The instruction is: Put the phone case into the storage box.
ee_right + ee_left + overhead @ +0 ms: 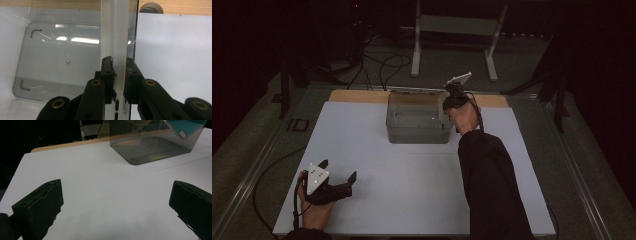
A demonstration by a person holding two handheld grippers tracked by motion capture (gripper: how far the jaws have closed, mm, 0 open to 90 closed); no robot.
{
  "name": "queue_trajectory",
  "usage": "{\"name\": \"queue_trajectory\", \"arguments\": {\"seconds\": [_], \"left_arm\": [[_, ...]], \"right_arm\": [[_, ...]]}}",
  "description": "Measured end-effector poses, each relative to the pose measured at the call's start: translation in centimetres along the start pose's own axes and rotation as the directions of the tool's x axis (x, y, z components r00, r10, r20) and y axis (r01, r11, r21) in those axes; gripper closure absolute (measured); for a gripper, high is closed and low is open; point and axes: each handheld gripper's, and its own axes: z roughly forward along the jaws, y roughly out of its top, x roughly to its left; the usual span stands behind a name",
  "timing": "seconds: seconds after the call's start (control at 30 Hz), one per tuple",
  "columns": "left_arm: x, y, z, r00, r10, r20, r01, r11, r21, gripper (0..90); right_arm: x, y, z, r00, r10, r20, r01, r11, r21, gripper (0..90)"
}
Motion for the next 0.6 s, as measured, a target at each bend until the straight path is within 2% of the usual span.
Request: {"name": "queue_trajectory", "arguments": {"seconds": [0.37,0.6], "left_arm": [[0.0,0.0,0.0,1.0,-0.003,0.001,0.003,1.0,-0.001,0.2],[0.1,0.0,0.0,1.0,-0.004,0.003,0.004,1.0,-0.002,0.2]], "right_arm": [[0.6,0.0,0.8,0.9992,-0.013,0.037,0.011,0.999,0.04,81.0],[1.1,0.2,1.1,0.9961,-0.025,0.084,0.02,0.998,0.058,81.2]]}}
